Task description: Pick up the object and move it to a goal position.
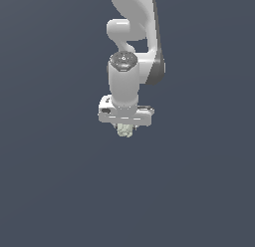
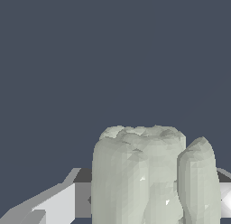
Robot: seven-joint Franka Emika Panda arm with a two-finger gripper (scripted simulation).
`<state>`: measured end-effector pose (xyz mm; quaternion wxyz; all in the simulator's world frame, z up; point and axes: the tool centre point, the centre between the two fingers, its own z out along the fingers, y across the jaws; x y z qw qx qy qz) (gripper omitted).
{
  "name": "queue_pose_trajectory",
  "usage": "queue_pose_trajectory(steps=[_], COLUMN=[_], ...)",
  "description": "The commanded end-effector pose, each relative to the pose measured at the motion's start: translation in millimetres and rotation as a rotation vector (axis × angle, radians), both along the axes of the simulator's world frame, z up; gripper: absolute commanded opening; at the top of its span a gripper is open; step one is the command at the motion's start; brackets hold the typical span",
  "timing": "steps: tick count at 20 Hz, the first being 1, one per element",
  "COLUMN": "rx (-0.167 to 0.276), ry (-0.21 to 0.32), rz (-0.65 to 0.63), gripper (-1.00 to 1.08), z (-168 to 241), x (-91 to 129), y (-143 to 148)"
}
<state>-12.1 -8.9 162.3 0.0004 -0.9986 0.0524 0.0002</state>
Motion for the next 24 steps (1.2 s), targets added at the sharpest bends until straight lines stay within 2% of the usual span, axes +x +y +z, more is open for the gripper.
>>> queue_pose_trajectory(steps=[1, 15, 24], rx=[0.001, 0.002, 0.000], ry=[0.000, 0.000, 0.000], rz=[0.000, 0.000, 0.000], gripper=[-1.00, -1.00, -1.00], z=[23, 157, 212], x=[-11, -66, -85], y=[-15, -100, -134])
